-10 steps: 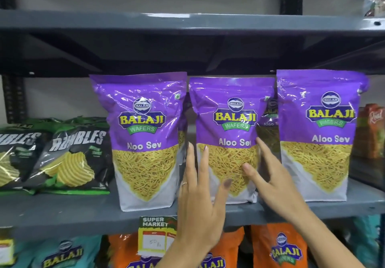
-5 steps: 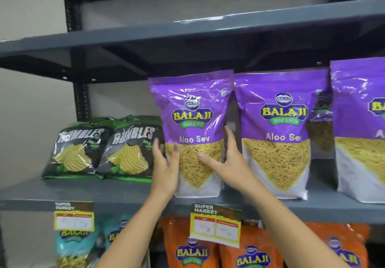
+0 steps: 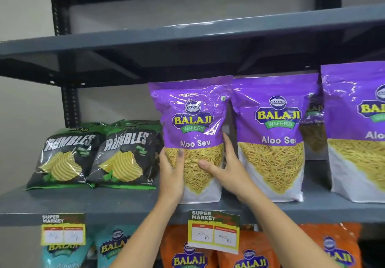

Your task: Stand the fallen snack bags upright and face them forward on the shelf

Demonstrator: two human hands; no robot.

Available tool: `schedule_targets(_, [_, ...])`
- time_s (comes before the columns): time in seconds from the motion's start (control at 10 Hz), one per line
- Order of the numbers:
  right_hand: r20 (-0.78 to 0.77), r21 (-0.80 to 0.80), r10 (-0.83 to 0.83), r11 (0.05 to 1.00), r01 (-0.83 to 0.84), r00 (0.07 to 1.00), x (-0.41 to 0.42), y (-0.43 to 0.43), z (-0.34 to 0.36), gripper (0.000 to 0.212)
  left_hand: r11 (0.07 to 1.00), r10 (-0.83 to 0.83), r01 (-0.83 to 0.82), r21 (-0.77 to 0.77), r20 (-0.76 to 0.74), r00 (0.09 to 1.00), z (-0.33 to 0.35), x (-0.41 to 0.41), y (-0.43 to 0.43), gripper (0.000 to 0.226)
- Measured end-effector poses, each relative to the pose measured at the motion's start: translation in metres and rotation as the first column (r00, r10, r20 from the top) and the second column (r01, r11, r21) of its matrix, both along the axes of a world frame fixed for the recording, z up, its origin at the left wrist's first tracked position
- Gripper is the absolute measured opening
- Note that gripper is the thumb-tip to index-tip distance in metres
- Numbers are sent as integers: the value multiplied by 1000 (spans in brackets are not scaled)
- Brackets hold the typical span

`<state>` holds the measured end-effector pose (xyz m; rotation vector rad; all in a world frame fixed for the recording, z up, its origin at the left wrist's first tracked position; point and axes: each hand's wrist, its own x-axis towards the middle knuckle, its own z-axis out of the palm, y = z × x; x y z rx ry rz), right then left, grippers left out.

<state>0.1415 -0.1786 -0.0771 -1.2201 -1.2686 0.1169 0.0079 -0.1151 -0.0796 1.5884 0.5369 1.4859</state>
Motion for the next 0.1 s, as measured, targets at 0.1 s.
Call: schedule_targets(0.1, [-6, -4, 9, 1000, -9, 1000, -4, -5, 0, 110, 992, 121, -120, 27, -18, 993, -1, -1, 1, 59])
